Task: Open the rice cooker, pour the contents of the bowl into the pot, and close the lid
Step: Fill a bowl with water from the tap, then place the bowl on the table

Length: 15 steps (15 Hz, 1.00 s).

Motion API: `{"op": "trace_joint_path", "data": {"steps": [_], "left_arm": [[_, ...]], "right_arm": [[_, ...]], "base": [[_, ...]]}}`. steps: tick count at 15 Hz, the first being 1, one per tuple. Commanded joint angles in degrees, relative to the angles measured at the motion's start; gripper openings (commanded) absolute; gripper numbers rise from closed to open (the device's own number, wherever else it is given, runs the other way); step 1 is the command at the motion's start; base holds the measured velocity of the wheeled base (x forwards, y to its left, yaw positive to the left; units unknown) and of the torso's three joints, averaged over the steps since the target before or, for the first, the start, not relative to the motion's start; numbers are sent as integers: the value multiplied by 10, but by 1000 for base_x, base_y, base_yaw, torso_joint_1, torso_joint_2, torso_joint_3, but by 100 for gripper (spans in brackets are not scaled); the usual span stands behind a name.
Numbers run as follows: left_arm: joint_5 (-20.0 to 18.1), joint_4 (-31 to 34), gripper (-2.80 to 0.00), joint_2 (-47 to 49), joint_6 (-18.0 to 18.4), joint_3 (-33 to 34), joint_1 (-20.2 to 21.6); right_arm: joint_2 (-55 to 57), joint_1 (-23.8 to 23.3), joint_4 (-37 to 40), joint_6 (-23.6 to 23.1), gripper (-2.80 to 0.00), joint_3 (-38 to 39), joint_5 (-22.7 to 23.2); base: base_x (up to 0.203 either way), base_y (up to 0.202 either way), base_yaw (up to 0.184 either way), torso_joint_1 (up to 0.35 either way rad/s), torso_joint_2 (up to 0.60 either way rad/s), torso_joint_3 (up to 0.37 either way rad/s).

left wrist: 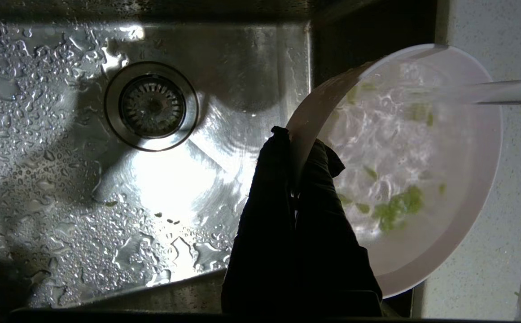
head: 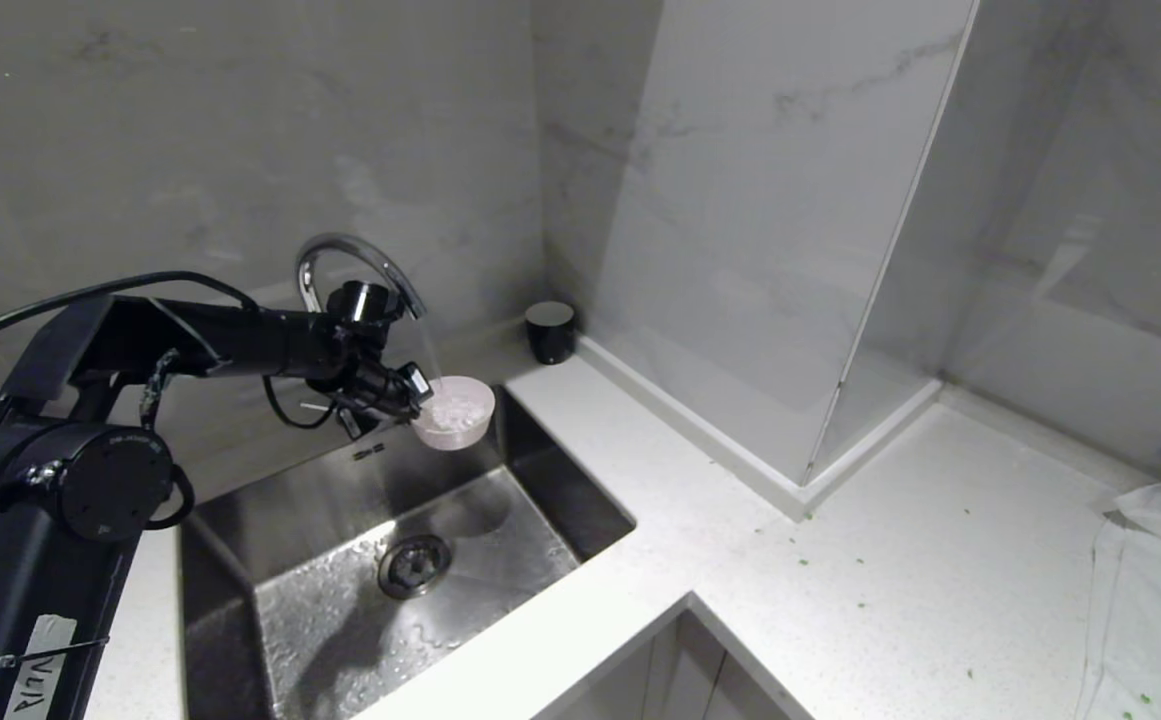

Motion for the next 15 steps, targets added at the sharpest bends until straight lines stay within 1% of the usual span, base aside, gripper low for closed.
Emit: {"op": "trace_joint_path", "data": {"steps": [1,6,9,15], "left_arm": [[-1,2,-280,0,-4,0,-5],[-1,4,-280,1,-21,1,-37],[-1,5,-280,-1,-29,3,-70],[0,19,-280,1,-29,1,-141]], "right_arm": [[0,0,0,0,-280,1,0],[0,0,1,0,-280,1,0],[0,0,0,0,-280,1,0],[0,0,0,0,-280,1,0]], "base": [[0,0,0,0,0,0],[0,0,0,0,0,0],[0,0,0,0,0,0],[0,0,0,0,0,0]]}}
